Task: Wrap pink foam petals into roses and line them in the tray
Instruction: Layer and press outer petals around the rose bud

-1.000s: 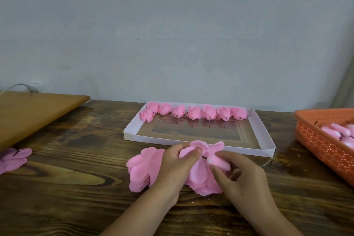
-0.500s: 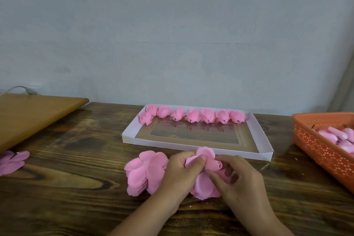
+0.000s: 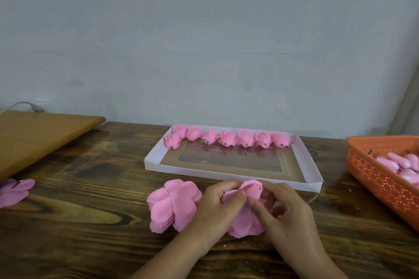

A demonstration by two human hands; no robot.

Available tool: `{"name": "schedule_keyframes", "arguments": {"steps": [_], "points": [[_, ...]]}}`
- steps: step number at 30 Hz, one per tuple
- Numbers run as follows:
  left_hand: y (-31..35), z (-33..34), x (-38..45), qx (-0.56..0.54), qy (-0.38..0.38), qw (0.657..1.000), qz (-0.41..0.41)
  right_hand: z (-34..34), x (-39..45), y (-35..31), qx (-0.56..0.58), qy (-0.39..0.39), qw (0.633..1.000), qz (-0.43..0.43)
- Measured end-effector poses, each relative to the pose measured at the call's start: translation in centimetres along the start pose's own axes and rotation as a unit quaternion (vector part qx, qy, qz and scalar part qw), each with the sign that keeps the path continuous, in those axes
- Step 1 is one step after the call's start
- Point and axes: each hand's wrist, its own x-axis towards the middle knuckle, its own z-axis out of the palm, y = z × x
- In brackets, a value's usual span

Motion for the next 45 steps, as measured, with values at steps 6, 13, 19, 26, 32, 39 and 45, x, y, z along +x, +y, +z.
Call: {"name": "schedule_keyframes", "arguments": {"steps": [6, 13, 19, 26, 32, 39, 45], "points": [[0.0, 0.1, 0.0, -0.006, 0.014, 1.000, 0.020, -0.2, 0.1, 0.4, 0.042, 0.000, 0.999, 0.018], [-1.0, 0.1, 0.5, -0.062, 0.055, 0.994, -0.074, 0.0, 0.2, 0.8, 0.097, 0.017, 0.993, 0.070], [-1.2, 0.1, 0.8, -0.138, 0.082, 0.976, -0.151, -0.1, 0.1, 0.6, 0.094, -0.014, 0.994, 0.062], [-0.5, 0.0, 0.4, -0.118, 0.106, 0.984, -0.080, 0.0, -0.1, 0.6, 0.068, -0.038, 0.995, 0.061], [-0.1, 0.1, 0.2, -0.102, 0.073, 0.989, -0.084, -0.1, 0.1, 0.3, 0.055, -0.023, 0.997, 0.051], [0.0, -0.1, -0.1, -0.109, -0.004, 0.994, -0.027, 0.0, 0.2, 0.6, 0.079, -0.018, 0.994, 0.070], [-0.2, 0.4, -0.1, -0.127, 0.035, 0.991, 0.000, -0.2, 0.1, 0.6, 0.112, -0.040, 0.990, 0.073]]}}
